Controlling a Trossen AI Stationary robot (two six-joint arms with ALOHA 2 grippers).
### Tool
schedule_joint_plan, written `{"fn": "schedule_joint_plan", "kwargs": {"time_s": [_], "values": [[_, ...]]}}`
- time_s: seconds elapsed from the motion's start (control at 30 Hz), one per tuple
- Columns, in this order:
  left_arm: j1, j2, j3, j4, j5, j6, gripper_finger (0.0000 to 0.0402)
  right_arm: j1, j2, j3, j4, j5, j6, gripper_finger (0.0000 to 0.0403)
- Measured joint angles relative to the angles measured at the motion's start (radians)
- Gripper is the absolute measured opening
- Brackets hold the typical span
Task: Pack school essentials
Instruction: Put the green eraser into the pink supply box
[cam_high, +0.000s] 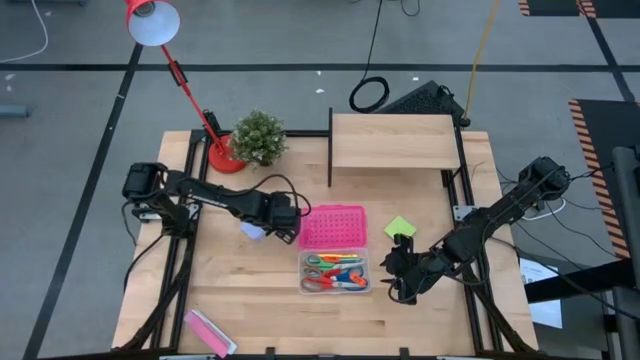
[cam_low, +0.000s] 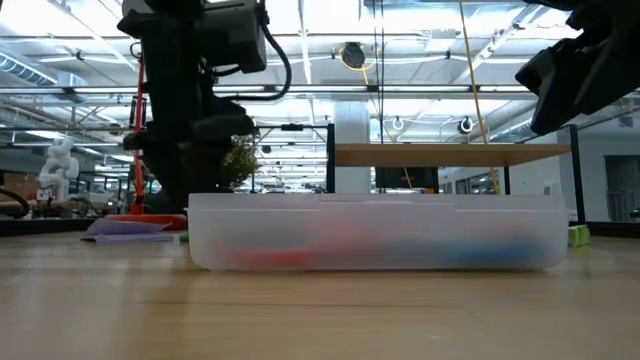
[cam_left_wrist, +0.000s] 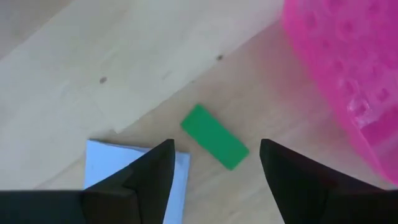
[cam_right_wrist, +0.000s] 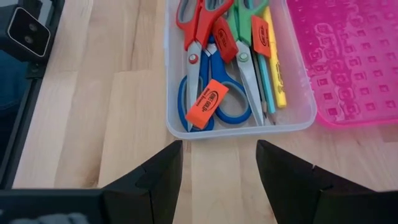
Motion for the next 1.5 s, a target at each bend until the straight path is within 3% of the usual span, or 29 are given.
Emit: {"fn": "schedule_joint_plan", "kwargs": {"time_s": [0.37,0.53,1.23,1.37,1.5], "values": [[0.000,0.061,0.000,0.010,0.010,-0.056,0.0151,0.000,0.000,0.000,0.002,0.001,-0.002,0.0198],[0.001,0.091,0.000,0.007,0.027,-0.068,0.0132,0.000,0.000,0.000,0.002,0.001,-0.004,0.0198],[0.016,0.117,0.000,0.112,0.103,-0.077,0.0218,0.000,0.000,0.000,-0.003,-0.002,-0.008,0.0198],[0.016,0.117,0.000,0.120,0.063,0.049,0.0218,0.000,0.000,0.000,-0.003,-0.002,-0.013,0.0198],[0.016,0.117,0.000,0.123,0.014,0.296,0.0218,0.000,0.000,0.000,0.000,-0.002,-0.023,0.0198]]}}
